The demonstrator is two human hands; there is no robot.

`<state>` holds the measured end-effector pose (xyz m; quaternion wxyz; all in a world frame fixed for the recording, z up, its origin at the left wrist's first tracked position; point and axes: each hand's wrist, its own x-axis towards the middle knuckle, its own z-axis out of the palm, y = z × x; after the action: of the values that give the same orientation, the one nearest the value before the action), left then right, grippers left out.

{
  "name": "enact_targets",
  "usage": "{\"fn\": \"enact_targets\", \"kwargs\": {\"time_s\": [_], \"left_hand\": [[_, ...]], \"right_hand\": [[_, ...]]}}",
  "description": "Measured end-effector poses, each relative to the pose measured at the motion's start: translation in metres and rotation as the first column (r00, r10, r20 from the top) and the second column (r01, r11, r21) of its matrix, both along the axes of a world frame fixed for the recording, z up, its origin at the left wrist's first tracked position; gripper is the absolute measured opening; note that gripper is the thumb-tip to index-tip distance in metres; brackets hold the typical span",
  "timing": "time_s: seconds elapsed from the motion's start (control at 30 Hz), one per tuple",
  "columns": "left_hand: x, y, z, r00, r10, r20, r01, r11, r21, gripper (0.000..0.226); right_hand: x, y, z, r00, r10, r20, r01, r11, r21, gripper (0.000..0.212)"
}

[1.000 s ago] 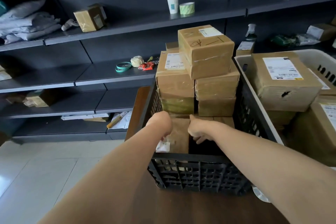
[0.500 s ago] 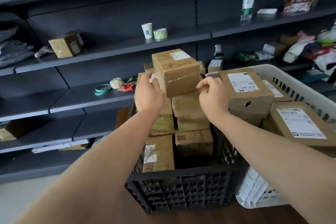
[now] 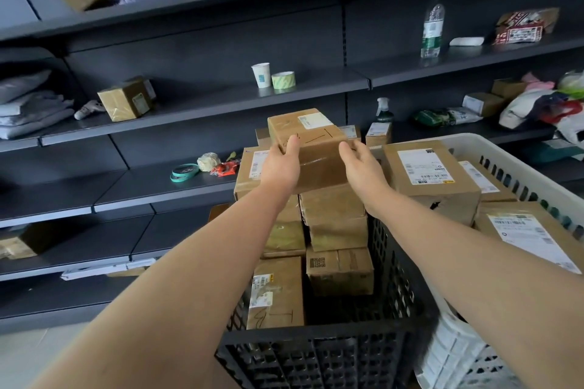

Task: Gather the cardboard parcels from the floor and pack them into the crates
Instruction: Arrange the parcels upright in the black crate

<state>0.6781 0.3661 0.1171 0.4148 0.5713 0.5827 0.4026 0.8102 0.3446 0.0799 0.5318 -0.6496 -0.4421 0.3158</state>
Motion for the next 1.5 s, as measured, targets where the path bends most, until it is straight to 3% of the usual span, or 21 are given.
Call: {"fn": "enact_targets", "kwargs": {"time_s": [0.23, 0.4, 0.5, 0.6, 0.7, 0.83, 1.03, 1.2, 1.3, 1.4, 1.5], "left_hand": [[-0.032, -0.008, -0.006, 0.994, 0.076, 0.083, -0.084, 0.992, 0.091, 0.04], [-0.062, -0.02, -0.022, 0.988, -0.092, 0.124, 0.092, 0.996, 0.006, 0.049], [-0.077, -0.024, -0.034, 0.971, -0.216, 0.102, 0.229, 0.962, -0.148, 0.051], [-0.087, -0.031, -0.046, 0.945, -0.326, 0.017, 0.317, 0.905, -0.284, 0.052], [-0.089, -0.039, -0.059, 0.913, -0.401, -0.078, 0.344, 0.858, -0.383, 0.055], [-0.082, -0.048, -0.09, 0.833, -0.518, -0.194, 0.375, 0.787, -0.49, 0.055], [-0.058, -0.048, -0.116, 0.823, -0.475, -0.312, 0.31, 0.835, -0.454, 0.039], [-0.044, -0.023, -0.112, 0.781, -0.459, -0.423, 0.239, 0.846, -0.476, 0.034], [-0.04, -0.014, -0.117, 0.71, -0.501, -0.495, 0.214, 0.824, -0.525, 0.034], [-0.04, -0.01, -0.129, 0.636, -0.553, -0.538, 0.2, 0.792, -0.577, 0.033], [-0.037, -0.011, -0.139, 0.611, -0.582, -0.537, 0.186, 0.765, -0.616, 0.038]], "right_hand": [[0.003, -0.022, -0.003, 0.996, 0.048, -0.079, -0.045, 0.998, 0.049, 0.049], [-0.006, -0.04, -0.006, 0.995, 0.044, -0.089, -0.039, 0.998, 0.051, 0.022], [-0.01, -0.055, -0.011, 0.996, 0.059, -0.07, -0.062, 0.997, -0.044, 0.032], [-0.015, -0.07, -0.019, 0.994, 0.09, -0.065, -0.099, 0.983, -0.156, 0.054], [-0.023, -0.083, -0.031, 0.989, 0.146, 0.02, -0.132, 0.938, -0.322, 0.05], [-0.032, -0.092, -0.051, 0.973, 0.151, 0.176, -0.053, 0.884, -0.465, 0.049], [-0.036, -0.077, -0.073, 0.794, 0.355, 0.493, 0.064, 0.759, -0.648, 0.046], [-0.017, -0.053, -0.082, 0.784, 0.383, 0.489, 0.08, 0.719, -0.691, 0.031], [-0.009, -0.041, -0.079, 0.802, 0.388, 0.454, 0.077, 0.687, -0.723, 0.024], [-0.012, -0.04, -0.078, 0.813, 0.479, 0.332, -0.021, 0.594, -0.804, 0.028], [-0.021, -0.042, -0.079, 0.774, 0.555, 0.305, -0.043, 0.527, -0.849, 0.033]]}}
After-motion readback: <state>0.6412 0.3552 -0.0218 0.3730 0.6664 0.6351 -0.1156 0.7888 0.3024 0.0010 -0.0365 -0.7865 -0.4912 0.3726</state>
